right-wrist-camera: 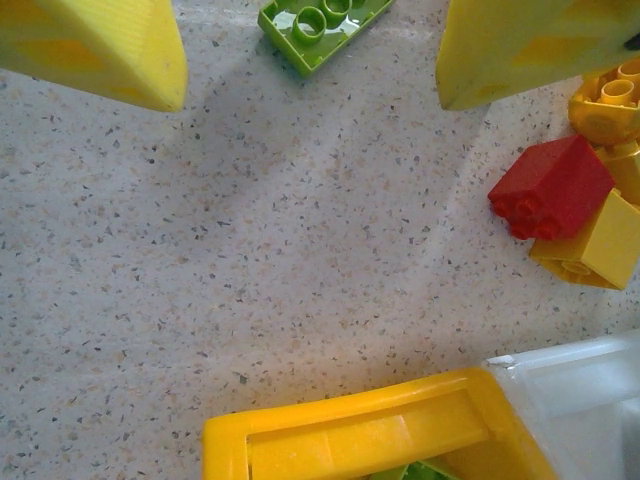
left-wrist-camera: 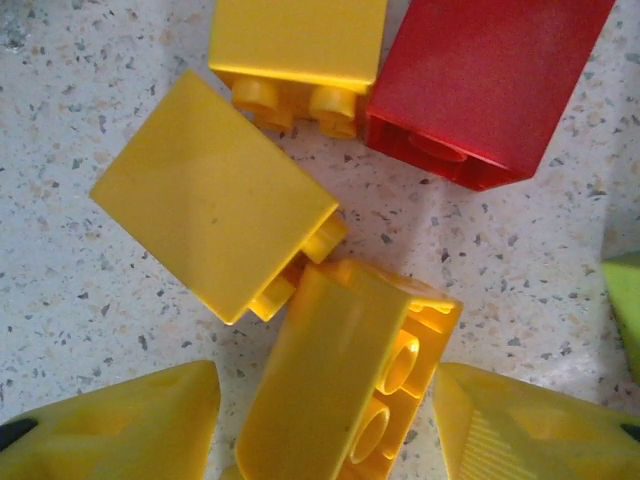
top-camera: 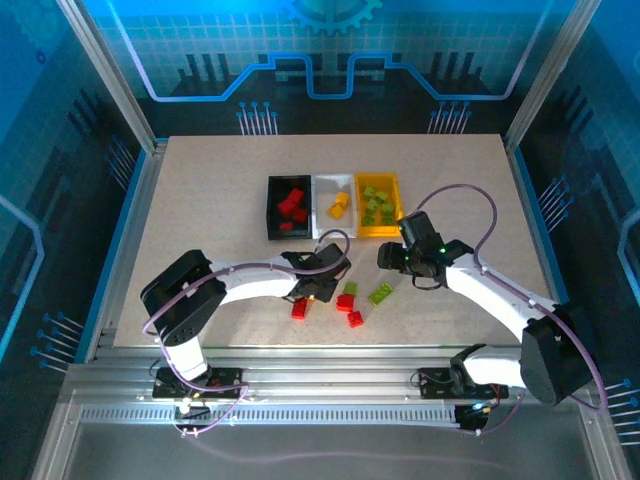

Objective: Sort the legos into containers by color

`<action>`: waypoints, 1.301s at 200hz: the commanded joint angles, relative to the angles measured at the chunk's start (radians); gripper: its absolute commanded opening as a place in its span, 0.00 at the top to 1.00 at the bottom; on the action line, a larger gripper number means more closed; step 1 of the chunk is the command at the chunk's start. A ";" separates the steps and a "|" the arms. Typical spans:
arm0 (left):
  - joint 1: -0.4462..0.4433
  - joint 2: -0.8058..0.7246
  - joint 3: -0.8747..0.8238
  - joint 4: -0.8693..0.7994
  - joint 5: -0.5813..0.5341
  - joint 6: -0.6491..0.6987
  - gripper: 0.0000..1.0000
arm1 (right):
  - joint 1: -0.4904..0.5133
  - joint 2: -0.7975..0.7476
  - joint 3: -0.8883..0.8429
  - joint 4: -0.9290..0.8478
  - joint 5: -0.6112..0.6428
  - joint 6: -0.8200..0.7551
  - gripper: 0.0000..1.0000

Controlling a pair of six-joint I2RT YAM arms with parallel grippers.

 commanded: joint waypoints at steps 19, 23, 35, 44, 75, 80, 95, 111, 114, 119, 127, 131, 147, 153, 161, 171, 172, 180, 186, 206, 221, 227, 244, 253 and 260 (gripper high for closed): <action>-0.027 0.017 0.011 -0.018 -0.055 0.016 0.51 | 0.008 -0.024 0.032 -0.013 0.023 -0.004 0.32; -0.029 0.012 0.005 -0.016 -0.055 0.014 0.53 | 0.007 -0.024 0.031 -0.014 0.023 -0.005 0.32; -0.029 -0.014 -0.009 -0.007 -0.055 0.007 0.57 | 0.007 -0.022 0.032 -0.011 0.023 -0.003 0.32; -0.030 -0.032 -0.018 -0.003 -0.054 0.002 0.60 | 0.006 -0.022 0.031 -0.010 0.024 -0.003 0.32; -0.029 -0.094 -0.039 0.007 -0.015 -0.021 0.68 | 0.006 -0.020 0.033 -0.010 0.025 0.000 0.32; -0.029 -0.107 -0.042 0.008 -0.005 -0.027 0.69 | 0.006 -0.019 0.033 -0.009 0.026 -0.001 0.32; -0.023 -0.161 -0.053 0.020 0.031 -0.054 0.70 | 0.005 -0.020 0.034 -0.009 0.027 0.001 0.32; 0.005 -0.229 -0.063 0.045 0.107 -0.088 0.71 | 0.005 -0.023 0.032 -0.010 0.026 0.002 0.32; 0.015 -0.241 -0.065 0.052 0.124 -0.095 0.71 | 0.005 -0.024 0.030 -0.009 0.026 0.003 0.32; 0.032 -0.255 -0.067 0.062 0.152 -0.110 0.71 | 0.005 -0.026 0.028 -0.007 0.025 0.004 0.32; 0.066 -0.281 -0.067 0.083 0.200 -0.131 0.71 | 0.005 -0.027 0.027 -0.005 0.025 0.005 0.32; 0.084 -0.289 -0.065 0.092 0.219 -0.142 0.71 | 0.005 -0.028 0.027 -0.005 0.024 0.006 0.32; 0.161 -0.287 -0.030 0.124 0.293 -0.183 0.72 | 0.005 -0.027 0.027 -0.004 0.024 0.008 0.32; 0.187 -0.277 -0.012 0.137 0.319 -0.199 0.73 | 0.005 -0.027 0.027 -0.003 0.024 0.008 0.32; 0.214 -0.254 0.019 0.153 0.341 -0.216 0.73 | 0.005 -0.028 0.028 -0.003 0.023 0.008 0.32; 0.238 -0.216 0.072 0.157 0.345 -0.228 0.74 | 0.005 -0.028 0.027 -0.004 0.024 0.009 0.32; 0.239 -0.212 0.077 0.157 0.344 -0.230 0.74 | 0.005 -0.028 0.026 -0.004 0.025 0.009 0.32; 0.257 -0.178 0.121 0.161 0.337 -0.232 0.74 | 0.004 -0.027 0.025 -0.005 0.024 0.009 0.32; 0.267 -0.152 0.157 0.162 0.332 -0.234 0.74 | 0.004 -0.028 0.024 -0.006 0.026 0.011 0.32; 0.299 -0.045 0.283 0.150 0.312 -0.232 0.74 | 0.003 -0.028 0.021 -0.010 0.024 0.014 0.32; 0.309 0.047 0.392 0.094 0.255 -0.201 0.74 | 0.002 -0.034 0.021 -0.015 0.023 0.014 0.32; 0.315 0.081 0.442 0.066 0.238 -0.192 0.75 | 0.002 -0.036 0.020 -0.017 0.023 0.013 0.32; 0.329 0.159 0.543 0.010 0.203 -0.180 0.75 | 0.002 -0.047 0.019 -0.024 0.024 0.012 0.32; 0.330 0.193 0.588 -0.015 0.183 -0.170 0.72 | 0.002 -0.053 0.017 -0.026 0.024 0.013 0.32; 0.330 0.216 0.623 -0.034 0.176 -0.158 0.69 | 0.000 -0.056 0.015 -0.026 0.024 0.013 0.32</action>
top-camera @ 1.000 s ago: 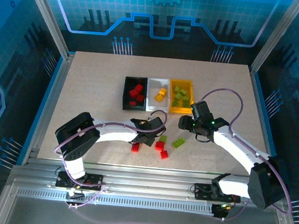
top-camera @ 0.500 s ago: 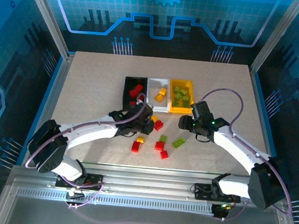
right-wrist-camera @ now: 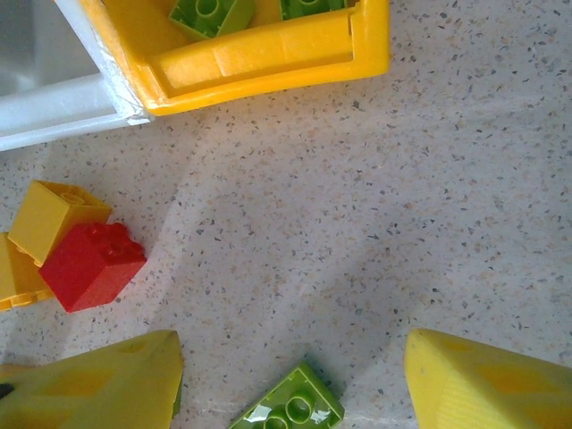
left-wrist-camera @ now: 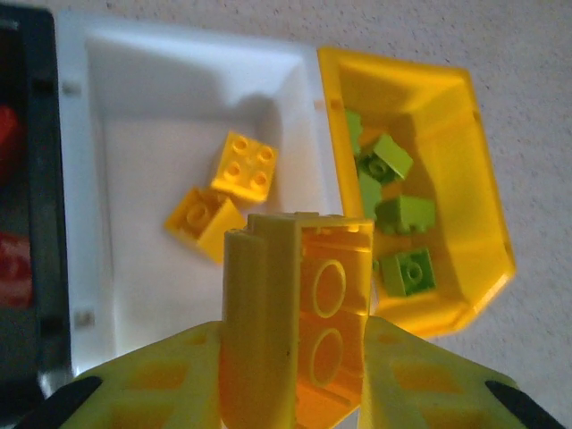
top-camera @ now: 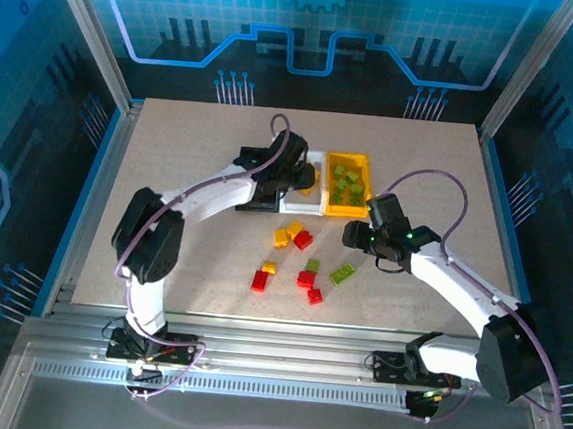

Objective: Sort the legos into containers by color

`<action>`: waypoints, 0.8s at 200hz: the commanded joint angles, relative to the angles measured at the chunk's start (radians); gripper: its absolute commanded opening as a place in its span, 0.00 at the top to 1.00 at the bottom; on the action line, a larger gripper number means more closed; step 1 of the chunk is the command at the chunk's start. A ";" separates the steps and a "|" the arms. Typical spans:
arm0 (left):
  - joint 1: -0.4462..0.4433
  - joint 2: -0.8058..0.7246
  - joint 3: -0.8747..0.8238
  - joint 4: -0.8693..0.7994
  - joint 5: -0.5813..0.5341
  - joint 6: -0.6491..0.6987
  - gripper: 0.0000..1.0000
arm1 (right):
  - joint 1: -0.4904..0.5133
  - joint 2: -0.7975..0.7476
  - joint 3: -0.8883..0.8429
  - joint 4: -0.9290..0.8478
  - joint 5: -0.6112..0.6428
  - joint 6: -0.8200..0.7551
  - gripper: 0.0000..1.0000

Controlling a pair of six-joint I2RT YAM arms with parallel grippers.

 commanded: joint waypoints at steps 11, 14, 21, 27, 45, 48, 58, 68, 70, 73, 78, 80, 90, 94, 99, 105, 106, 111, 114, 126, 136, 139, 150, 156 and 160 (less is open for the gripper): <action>0.013 0.104 0.156 -0.136 -0.069 0.045 0.59 | 0.001 -0.038 0.006 -0.018 0.018 0.013 0.32; 0.013 0.111 0.165 -0.143 -0.067 0.046 0.56 | 0.001 -0.040 0.006 -0.018 0.017 0.013 0.32; 0.011 0.123 0.186 -0.154 -0.062 0.050 0.48 | 0.001 -0.041 0.006 -0.018 0.014 0.015 0.32; 0.010 0.128 0.196 -0.163 -0.058 0.051 0.43 | 0.000 -0.044 0.006 -0.018 0.012 0.013 0.32; 0.007 0.111 0.200 -0.162 -0.047 0.047 0.32 | 0.000 -0.050 0.007 -0.015 0.005 0.015 0.31; 0.006 0.104 0.196 -0.160 -0.045 0.045 0.31 | 0.001 -0.050 0.006 -0.015 0.004 0.014 0.31; 0.003 0.076 0.180 -0.154 -0.039 0.039 0.26 | 0.001 -0.054 0.007 -0.014 0.000 0.015 0.31; -0.003 0.036 0.147 -0.138 -0.031 0.033 0.20 | 0.001 -0.059 0.005 -0.011 -0.005 0.014 0.31; -0.004 0.026 0.140 -0.136 -0.031 0.031 0.19 | 0.001 -0.059 0.006 -0.010 -0.006 0.013 0.31; -0.006 0.015 0.129 -0.132 -0.028 0.029 0.17 | 0.001 -0.060 0.005 -0.009 -0.008 0.013 0.30; -0.010 -0.013 0.107 -0.125 -0.023 0.024 0.13 | 0.000 -0.061 0.006 -0.009 -0.012 0.011 0.30; -0.013 -0.023 0.098 -0.121 -0.022 0.024 0.12 | 0.000 -0.061 0.007 -0.009 -0.013 0.010 0.30; -0.026 -0.075 0.048 -0.105 -0.014 0.019 0.05 | 0.001 -0.063 0.006 -0.008 -0.021 0.005 0.30; -0.032 -0.101 0.023 -0.100 -0.012 0.018 0.02 | 0.001 -0.063 0.007 -0.008 -0.026 0.003 0.30; -0.041 -0.132 -0.007 -0.092 -0.012 0.019 0.01 | 0.001 -0.063 0.009 -0.008 -0.030 0.001 0.30; -0.052 -0.166 -0.044 -0.085 -0.009 0.018 0.01 | 0.001 -0.065 0.008 -0.008 -0.034 0.000 0.30; -0.055 -0.172 -0.049 -0.084 -0.008 0.018 0.01 | 0.001 -0.065 0.007 -0.008 -0.034 0.000 0.30; -0.065 -0.199 -0.080 -0.081 -0.005 0.015 0.01 | 0.002 -0.065 0.006 -0.006 -0.037 -0.002 0.30; -0.071 -0.216 -0.096 -0.079 -0.002 0.014 0.01 | 0.001 -0.067 0.006 -0.006 -0.038 -0.003 0.30; -0.095 -0.276 -0.171 -0.075 -0.004 0.006 0.01 | 0.003 -0.069 0.003 -0.004 -0.040 -0.002 0.30; -0.116 -0.317 -0.230 -0.075 -0.005 0.006 0.01 | 0.002 -0.070 0.001 -0.002 -0.044 -0.002 0.30; -0.122 -0.330 -0.247 -0.077 -0.008 0.007 0.01 | 0.003 -0.070 0.000 -0.002 -0.045 -0.003 0.30; -0.140 -0.369 -0.305 -0.091 -0.021 0.005 0.01 | 0.004 -0.070 0.001 0.000 -0.048 -0.003 0.30; -0.145 -0.388 -0.337 -0.093 -0.017 0.005 0.01 | 0.004 -0.070 0.000 -0.001 -0.049 -0.002 0.30; -0.147 -0.400 -0.361 -0.093 -0.011 0.004 0.01 | 0.004 -0.070 -0.001 0.000 -0.049 -0.002 0.30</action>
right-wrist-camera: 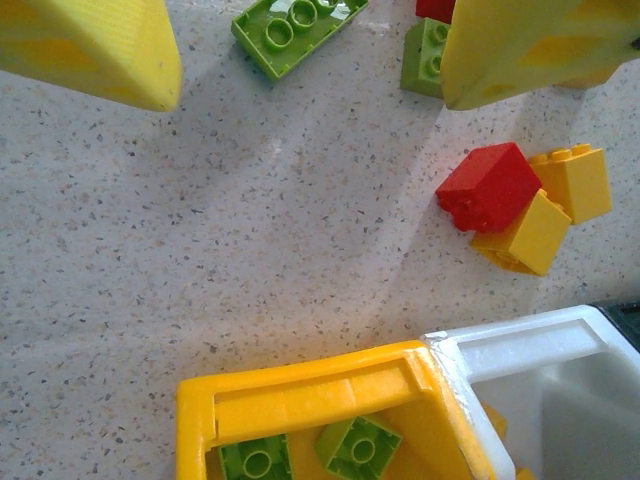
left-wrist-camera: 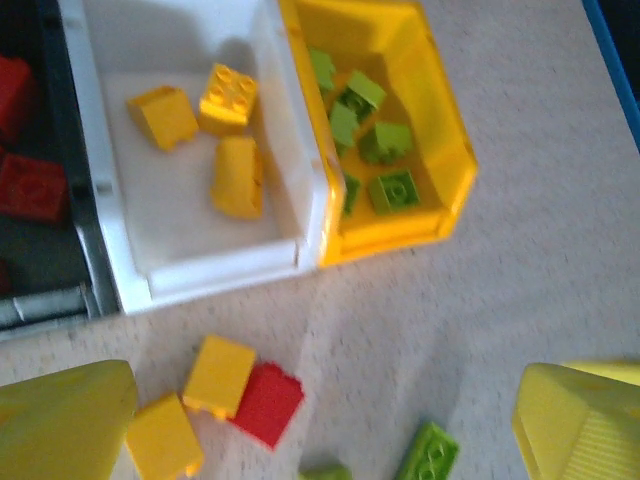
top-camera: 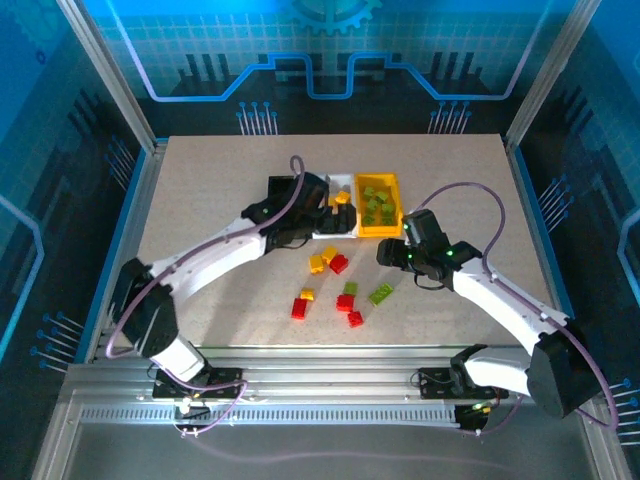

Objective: Sort the legos into containers by color

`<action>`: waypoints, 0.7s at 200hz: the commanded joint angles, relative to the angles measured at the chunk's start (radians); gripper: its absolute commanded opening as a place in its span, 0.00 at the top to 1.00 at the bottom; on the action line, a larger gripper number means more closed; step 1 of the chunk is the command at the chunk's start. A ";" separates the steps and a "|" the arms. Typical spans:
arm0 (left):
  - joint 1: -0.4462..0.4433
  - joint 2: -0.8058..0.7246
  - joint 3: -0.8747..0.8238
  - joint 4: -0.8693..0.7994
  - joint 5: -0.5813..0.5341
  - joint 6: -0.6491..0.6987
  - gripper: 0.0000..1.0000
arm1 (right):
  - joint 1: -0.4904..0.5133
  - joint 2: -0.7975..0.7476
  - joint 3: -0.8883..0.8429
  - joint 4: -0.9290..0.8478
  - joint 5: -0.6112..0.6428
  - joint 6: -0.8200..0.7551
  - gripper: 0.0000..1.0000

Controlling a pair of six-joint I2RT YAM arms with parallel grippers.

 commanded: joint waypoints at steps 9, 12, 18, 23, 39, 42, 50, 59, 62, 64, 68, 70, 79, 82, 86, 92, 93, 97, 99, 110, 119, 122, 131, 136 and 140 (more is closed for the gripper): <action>-0.019 -0.081 -0.168 -0.014 0.018 -0.024 0.01 | 0.006 -0.020 0.000 0.001 -0.015 -0.004 0.30; -0.020 -0.089 -0.186 -0.012 0.022 -0.025 0.01 | 0.006 -0.020 -0.002 -0.001 -0.014 -0.004 0.30; -0.019 -0.106 -0.221 -0.011 0.026 -0.026 0.01 | 0.006 -0.021 -0.003 -0.001 -0.013 -0.003 0.30; -0.019 -0.115 -0.246 -0.012 0.028 -0.025 0.02 | 0.006 -0.021 -0.004 -0.002 -0.011 -0.003 0.30; -0.020 -0.124 -0.309 -0.016 0.028 -0.020 0.02 | 0.007 -0.025 -0.006 -0.001 -0.009 -0.003 0.30; -0.019 -0.120 -0.316 -0.016 0.028 -0.019 0.02 | 0.007 -0.025 -0.009 0.000 -0.009 -0.003 0.29; -0.020 -0.108 -0.335 -0.009 0.036 -0.015 0.05 | 0.007 -0.025 -0.008 0.001 -0.008 -0.003 0.30; -0.019 -0.088 -0.350 0.011 0.047 -0.008 0.09 | 0.007 -0.026 -0.009 0.001 -0.008 -0.001 0.30; -0.019 -0.081 -0.355 0.019 0.048 -0.008 0.10 | 0.007 -0.026 -0.008 0.001 -0.007 0.000 0.30; -0.020 -0.076 -0.357 0.026 0.047 -0.007 0.11 | 0.007 -0.026 -0.007 0.001 -0.007 0.000 0.30; -0.018 -0.068 -0.362 0.036 0.049 -0.011 0.12 | 0.007 -0.028 -0.006 0.001 -0.007 0.001 0.30; -0.018 -0.062 -0.365 0.042 0.050 -0.011 0.13 | 0.007 -0.028 -0.006 0.000 -0.007 0.001 0.30; -0.015 -0.042 -0.373 0.078 0.054 -0.012 0.18 | 0.007 -0.030 -0.005 -0.001 -0.006 0.002 0.30; -0.015 -0.036 -0.376 0.090 0.052 -0.012 0.20 | 0.007 -0.031 -0.004 -0.002 -0.005 0.003 0.30; -0.014 -0.029 -0.378 0.105 0.047 -0.014 0.21 | 0.007 -0.033 -0.003 -0.002 -0.005 0.003 0.30; -0.010 -0.015 -0.378 0.125 0.046 -0.013 0.22 | 0.007 -0.037 -0.001 -0.003 -0.004 0.003 0.30; -0.008 -0.012 -0.378 0.128 0.047 -0.013 0.23 | 0.007 -0.037 0.000 -0.004 -0.002 0.003 0.30; -0.005 -0.003 -0.377 0.140 0.049 -0.013 0.23 | 0.007 -0.039 -0.001 -0.006 -0.001 0.003 0.30; -0.003 0.003 -0.376 0.145 0.050 -0.013 0.24 | 0.007 -0.042 0.000 -0.007 -0.001 0.003 0.30; 0.003 0.035 -0.362 0.161 0.041 -0.007 0.24 | 0.007 -0.047 0.002 -0.013 0.005 0.000 0.30; 0.010 0.063 -0.347 0.161 0.039 -0.001 0.24 | 0.007 -0.052 0.003 -0.019 0.009 -0.001 0.30; 0.011 0.070 -0.341 0.161 0.034 -0.001 0.25 | 0.007 -0.054 0.003 -0.020 0.010 -0.002 0.30; 0.016 0.094 -0.328 0.158 0.020 0.005 0.27 | 0.007 -0.059 0.003 -0.023 0.012 -0.005 0.30; 0.020 0.104 -0.322 0.156 0.018 0.006 0.28 | 0.007 -0.062 0.002 -0.025 0.013 -0.006 0.30; 0.025 0.112 -0.319 0.158 0.018 0.009 0.29 | 0.007 -0.064 0.002 -0.027 0.015 -0.005 0.30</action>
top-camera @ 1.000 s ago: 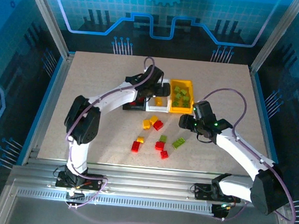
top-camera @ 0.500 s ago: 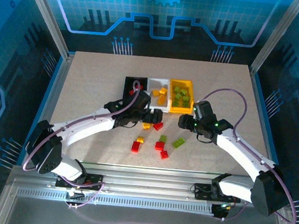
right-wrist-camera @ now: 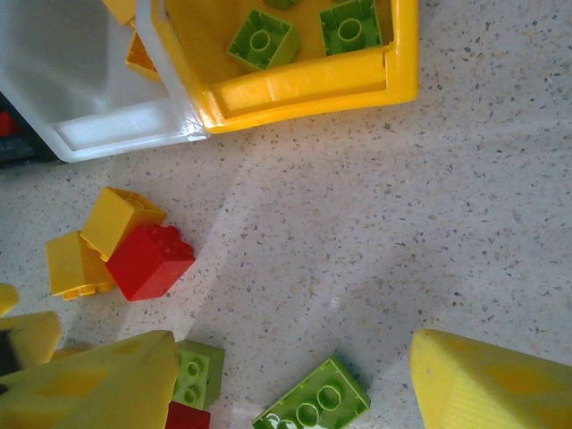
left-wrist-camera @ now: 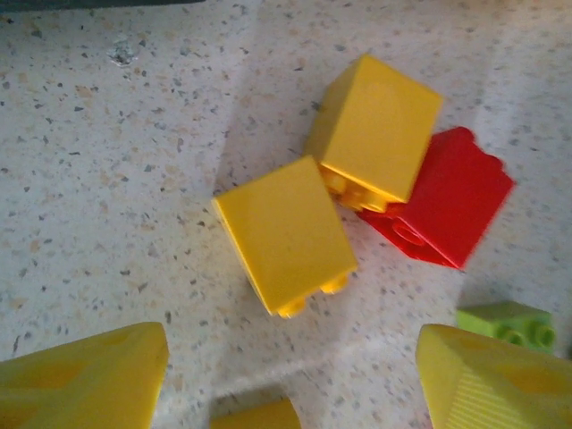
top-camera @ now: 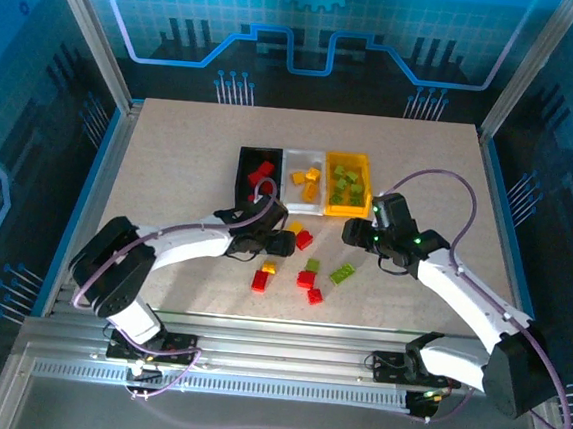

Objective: Sort the legos into containers by color

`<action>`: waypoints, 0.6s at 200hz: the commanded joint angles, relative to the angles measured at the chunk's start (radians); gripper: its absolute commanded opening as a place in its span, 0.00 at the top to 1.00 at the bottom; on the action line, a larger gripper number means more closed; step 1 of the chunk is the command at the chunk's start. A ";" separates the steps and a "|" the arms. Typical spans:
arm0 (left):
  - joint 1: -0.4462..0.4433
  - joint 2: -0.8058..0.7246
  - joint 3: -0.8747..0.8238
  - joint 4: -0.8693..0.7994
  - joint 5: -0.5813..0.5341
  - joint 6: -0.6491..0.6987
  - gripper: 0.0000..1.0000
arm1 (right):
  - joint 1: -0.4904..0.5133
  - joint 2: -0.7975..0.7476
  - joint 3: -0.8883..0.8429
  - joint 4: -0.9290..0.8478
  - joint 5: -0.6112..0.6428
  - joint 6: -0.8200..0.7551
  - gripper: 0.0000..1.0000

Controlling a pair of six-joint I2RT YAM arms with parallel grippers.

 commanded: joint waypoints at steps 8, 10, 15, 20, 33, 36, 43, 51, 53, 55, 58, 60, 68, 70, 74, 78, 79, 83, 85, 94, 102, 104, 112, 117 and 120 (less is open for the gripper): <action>0.025 0.066 0.045 0.031 -0.011 0.019 0.31 | 0.006 -0.032 0.001 -0.027 0.014 -0.007 0.30; 0.025 0.069 0.047 0.030 -0.014 0.020 0.31 | 0.007 -0.034 0.001 -0.027 0.016 -0.006 0.30; 0.028 0.076 0.049 0.028 -0.019 0.020 0.32 | 0.007 -0.035 -0.001 -0.027 0.016 -0.006 0.30; 0.031 0.082 0.052 0.029 -0.022 0.021 0.33 | 0.007 -0.036 -0.003 -0.026 0.016 -0.006 0.30; 0.033 0.096 0.057 0.031 -0.030 0.025 0.34 | 0.007 -0.037 -0.005 -0.022 0.015 -0.005 0.30; 0.032 0.098 0.055 0.033 -0.031 0.025 0.34 | 0.007 -0.036 -0.005 -0.022 0.015 -0.006 0.29; 0.034 0.102 0.058 0.037 -0.029 0.026 0.35 | 0.007 -0.036 -0.006 -0.020 0.013 -0.005 0.30; 0.034 0.106 0.059 0.038 -0.029 0.026 0.36 | 0.007 -0.034 -0.006 -0.015 0.011 -0.005 0.30; 0.034 0.107 0.060 0.039 -0.030 0.026 0.36 | 0.007 -0.033 -0.006 -0.015 0.011 -0.004 0.29; 0.034 0.110 0.061 0.039 -0.031 0.026 0.36 | 0.006 -0.034 -0.006 -0.014 0.010 -0.004 0.29; 0.033 0.112 0.062 0.039 -0.031 0.025 0.36 | 0.007 -0.032 -0.006 -0.013 0.009 -0.003 0.29; 0.034 0.113 0.062 0.038 -0.033 0.026 0.36 | 0.006 -0.033 -0.006 -0.012 0.010 -0.003 0.29; 0.033 0.119 0.065 0.039 -0.035 0.026 0.36 | 0.005 -0.029 -0.006 -0.011 0.009 -0.001 0.29; 0.035 0.120 0.066 0.039 -0.035 0.026 0.36 | 0.005 -0.029 -0.006 -0.010 0.009 -0.001 0.29; 0.034 0.122 0.067 0.039 -0.037 0.028 0.35 | 0.006 -0.027 -0.004 -0.009 0.006 -0.002 0.29; 0.035 0.122 0.068 0.043 -0.038 0.027 0.32 | 0.006 -0.026 -0.006 -0.007 0.004 -0.003 0.29; 0.034 0.123 0.068 0.044 -0.038 0.027 0.31 | 0.006 -0.026 -0.006 -0.007 0.004 -0.003 0.29; 0.035 0.124 0.069 0.048 -0.038 0.028 0.28 | 0.005 -0.024 -0.004 -0.006 0.004 -0.003 0.29; 0.035 0.123 0.070 0.050 -0.038 0.029 0.27 | 0.006 -0.024 -0.004 -0.006 0.003 -0.004 0.29; 0.035 0.130 0.076 0.052 -0.042 0.032 0.25 | 0.005 -0.021 -0.005 -0.004 0.004 -0.004 0.29; 0.034 0.139 0.085 0.051 -0.048 0.033 0.26 | 0.005 -0.019 -0.005 -0.004 0.007 -0.004 0.29; 0.035 0.142 0.088 0.051 -0.050 0.033 0.27 | 0.005 -0.018 -0.006 -0.004 0.006 -0.004 0.29; 0.037 0.153 0.096 0.047 -0.055 0.036 0.32 | 0.005 -0.017 -0.006 -0.003 0.006 -0.003 0.29; 0.040 0.160 0.101 0.045 -0.059 0.036 0.35 | 0.005 -0.016 -0.007 -0.001 0.003 -0.001 0.29; 0.040 0.163 0.104 0.044 -0.061 0.036 0.36 | 0.005 -0.017 -0.007 -0.001 0.004 -0.002 0.29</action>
